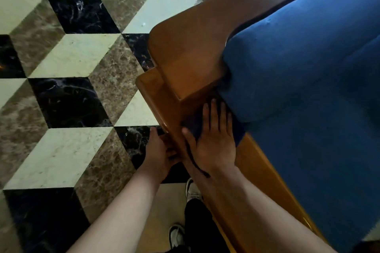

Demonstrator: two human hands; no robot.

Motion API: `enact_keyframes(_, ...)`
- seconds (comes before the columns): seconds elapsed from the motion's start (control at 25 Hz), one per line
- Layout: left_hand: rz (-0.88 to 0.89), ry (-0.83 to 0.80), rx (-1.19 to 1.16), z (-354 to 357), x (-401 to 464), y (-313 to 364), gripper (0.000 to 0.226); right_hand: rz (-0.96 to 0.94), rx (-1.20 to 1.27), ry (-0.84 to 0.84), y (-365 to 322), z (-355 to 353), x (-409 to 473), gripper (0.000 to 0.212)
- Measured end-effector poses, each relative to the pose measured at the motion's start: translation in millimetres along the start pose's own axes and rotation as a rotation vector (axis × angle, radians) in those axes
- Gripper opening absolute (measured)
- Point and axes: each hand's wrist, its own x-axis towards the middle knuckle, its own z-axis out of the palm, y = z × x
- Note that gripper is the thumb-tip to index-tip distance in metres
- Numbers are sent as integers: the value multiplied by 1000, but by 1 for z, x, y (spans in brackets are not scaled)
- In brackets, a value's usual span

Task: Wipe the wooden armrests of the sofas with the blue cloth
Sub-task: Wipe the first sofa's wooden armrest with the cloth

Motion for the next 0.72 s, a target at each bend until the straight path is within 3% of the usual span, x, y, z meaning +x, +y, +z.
enact_keyframes(0.08, -36, -9, -80, 1, 7, 13, 87, 158, 66, 32, -30, -1, 21, 85)
enact_keyframes(0.12, -44, -20, -109, 0, 9, 18, 87, 126, 62, 28, -37, 6, 13, 84)
enact_keyframes(0.24, -58, -67, -123, -5, 8, 27, 82, -377, -128, -58, -7, 11, -35, 87)
enact_keyframes(0.32, -57, -42, -68, -9, 13, 37, 83, -525, -203, -98, 21, 9, -47, 89)
enact_keyframes(0.4, -62, -37, -72, -16, 19, 52, 81, -472, -266, -112, 17, 11, -45, 97)
enact_keyframes(0.48, -50, -62, -62, -28, 29, 63, 81, -539, -333, -136, -18, 16, -26, 105)
enact_keyframes(0.56, -86, -120, -84, -32, 34, 75, 80, -558, -344, -108, -56, 21, 12, 99)
enact_keyframes(0.72, 4, -179, -220, -30, 52, 115, 68, -315, -217, 24, -126, 20, 94, 85)
